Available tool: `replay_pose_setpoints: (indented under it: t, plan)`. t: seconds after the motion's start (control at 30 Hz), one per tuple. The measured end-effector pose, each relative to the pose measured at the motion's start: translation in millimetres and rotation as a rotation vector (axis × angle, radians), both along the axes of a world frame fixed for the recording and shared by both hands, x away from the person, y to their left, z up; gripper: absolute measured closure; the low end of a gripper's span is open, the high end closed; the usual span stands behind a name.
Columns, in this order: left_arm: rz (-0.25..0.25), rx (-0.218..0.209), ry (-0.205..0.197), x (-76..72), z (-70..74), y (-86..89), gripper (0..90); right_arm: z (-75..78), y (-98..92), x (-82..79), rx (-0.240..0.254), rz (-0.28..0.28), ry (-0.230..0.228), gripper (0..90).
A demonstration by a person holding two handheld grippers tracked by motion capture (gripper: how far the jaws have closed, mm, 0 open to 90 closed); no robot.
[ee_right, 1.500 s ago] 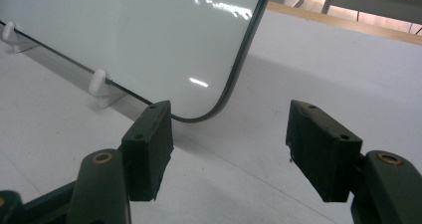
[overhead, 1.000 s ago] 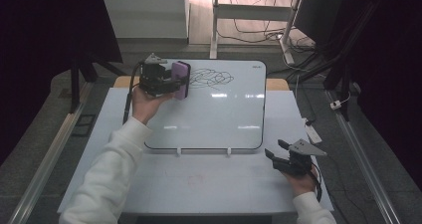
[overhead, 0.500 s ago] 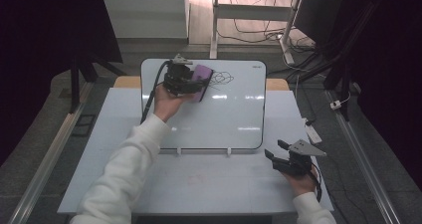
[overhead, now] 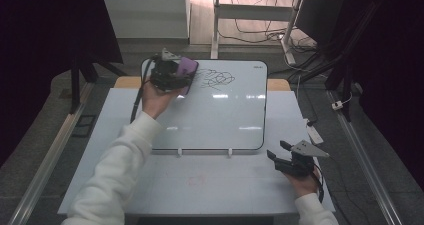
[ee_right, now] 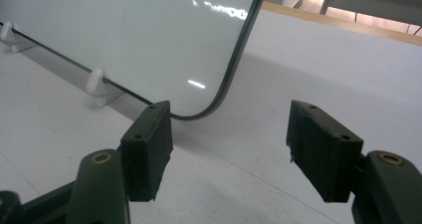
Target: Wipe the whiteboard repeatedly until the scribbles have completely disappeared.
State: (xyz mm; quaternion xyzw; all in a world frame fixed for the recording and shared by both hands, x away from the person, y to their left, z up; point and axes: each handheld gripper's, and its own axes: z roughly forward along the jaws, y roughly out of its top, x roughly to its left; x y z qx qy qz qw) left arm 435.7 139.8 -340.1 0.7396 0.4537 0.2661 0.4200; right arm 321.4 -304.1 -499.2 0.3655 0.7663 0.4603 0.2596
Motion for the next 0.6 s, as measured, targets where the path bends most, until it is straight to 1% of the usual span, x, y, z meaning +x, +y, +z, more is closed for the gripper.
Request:
replay_pose_setpoints:
  t: [0.07, 0.1, 0.17, 0.23, 0.3, 0.37, 0.43, 0.57, 0.6]
  plan:
    - [0.011, -0.012, 0.002, -1.1, -2.0, 8.7, 41.9, -0.1, 0.8, 0.2, -0.003, 0.001, -0.002, 34.5]
    - [0.011, -0.015, 0.001, -1.6, -3.3, 10.4, 41.9, -0.1, 1.2, 0.3, -0.003, 0.001, -0.001, 34.6]
    - [0.014, -0.005, -0.009, -2.4, -5.0, 8.7, 42.0, -0.1, 1.9, 0.4, -0.004, 0.001, -0.001, 34.6]
    - [0.022, 0.026, -0.019, -2.2, -5.9, 3.1, 42.0, 0.1, 2.3, 0.5, -0.004, 0.0, -0.003, 34.6]
    - [0.016, 0.033, -0.021, -1.2, -7.3, -3.3, 42.0, 0.3, 2.3, 0.5, -0.004, 0.0, -0.004, 34.6]
    - [0.012, 0.052, -0.03, -0.5, -8.2, -10.7, 42.0, 0.2, 2.0, 0.5, -0.004, 0.0, -0.002, 34.6]
    - [0.008, 0.062, -0.038, 0.1, -9.0, -18.1, 41.9, 0.2, 1.4, 0.6, -0.002, -0.001, -0.001, 34.5]
    - [-0.004, 0.066, -0.05, 0.3, -11.8, -31.8, 42.0, 0.3, 1.1, 0.5, -0.001, -0.001, -0.003, 34.5]
    - [-0.007, 0.075, -0.054, -0.2, -12.4, -35.4, 42.0, 0.3, 1.3, 0.5, 0.0, 0.002, -0.002, 34.6]
